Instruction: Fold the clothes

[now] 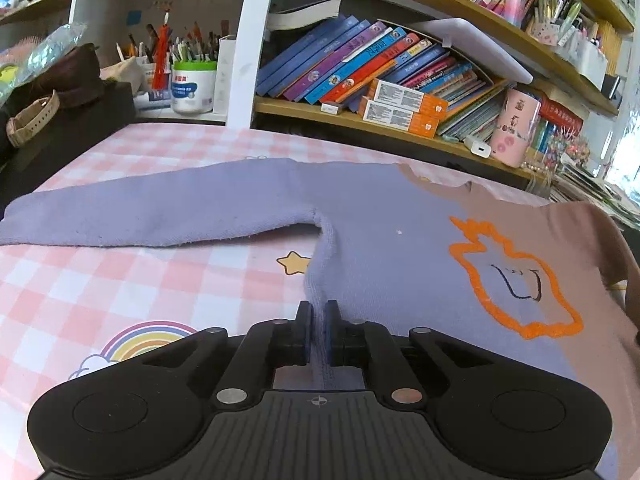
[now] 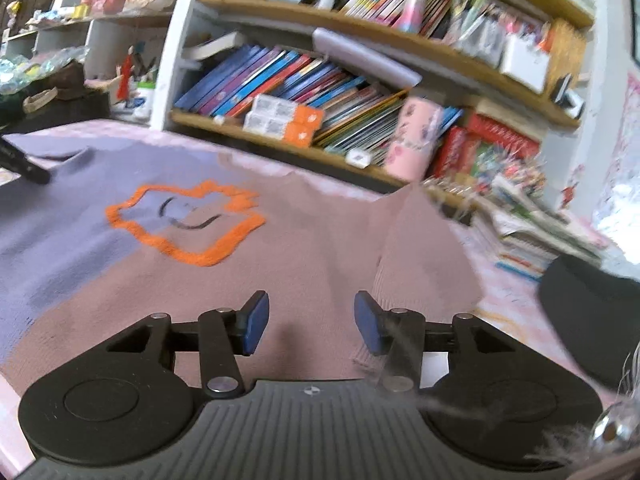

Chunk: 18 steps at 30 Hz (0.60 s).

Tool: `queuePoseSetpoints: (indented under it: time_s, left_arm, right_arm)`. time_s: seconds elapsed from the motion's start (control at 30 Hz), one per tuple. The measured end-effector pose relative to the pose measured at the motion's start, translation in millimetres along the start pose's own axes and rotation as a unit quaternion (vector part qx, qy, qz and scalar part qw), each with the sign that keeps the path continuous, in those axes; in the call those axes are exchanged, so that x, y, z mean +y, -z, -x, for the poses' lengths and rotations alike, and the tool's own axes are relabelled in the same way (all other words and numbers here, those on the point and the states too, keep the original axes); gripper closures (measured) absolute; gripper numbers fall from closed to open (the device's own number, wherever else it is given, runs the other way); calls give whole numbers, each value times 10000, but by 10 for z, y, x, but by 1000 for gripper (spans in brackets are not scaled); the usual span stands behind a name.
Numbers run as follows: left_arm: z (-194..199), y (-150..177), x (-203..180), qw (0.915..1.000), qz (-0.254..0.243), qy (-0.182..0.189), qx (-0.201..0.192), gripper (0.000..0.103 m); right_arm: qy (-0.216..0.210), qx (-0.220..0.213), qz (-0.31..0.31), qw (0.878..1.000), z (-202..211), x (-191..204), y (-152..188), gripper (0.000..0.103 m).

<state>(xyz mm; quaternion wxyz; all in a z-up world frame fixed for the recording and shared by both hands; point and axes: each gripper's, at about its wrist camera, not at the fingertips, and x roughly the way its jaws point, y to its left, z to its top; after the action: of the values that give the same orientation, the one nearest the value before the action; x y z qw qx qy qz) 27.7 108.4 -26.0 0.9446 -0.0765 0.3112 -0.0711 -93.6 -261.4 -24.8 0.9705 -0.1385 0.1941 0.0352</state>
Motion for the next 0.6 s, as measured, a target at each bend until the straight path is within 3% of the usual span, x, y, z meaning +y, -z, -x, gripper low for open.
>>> queuePoseSetpoints:
  time_s: [0.17, 0.33, 0.47, 0.53, 0.57, 0.6]
  left_arm:
    - [-2, 3, -17, 10000, -38, -43, 3, 96]
    - [-2, 5, 39, 9999, 90, 51, 0, 93]
    - [-7, 10, -64, 9997, -192, -148, 11, 93]
    - [-10, 15, -139, 9988, -405, -288, 19, 93]
    - [-12, 16, -161, 9984, -461, -324, 21, 93]
    - [-11, 16, -170, 9983, -482, -337, 22, 93]
  right_arm:
    - [-52, -253, 90, 9996, 267, -174, -6, 57]
    - [124, 77, 29, 9999, 224, -272, 111, 57]
    - [171, 298, 105, 9994, 80, -217, 160, 59]
    - [271, 400, 212, 9986, -15, -200, 150, 72]
    - [383, 427, 289, 9979, -75, -222, 126, 93]
    - [491, 418, 270, 9976, -104, -276, 108, 100]
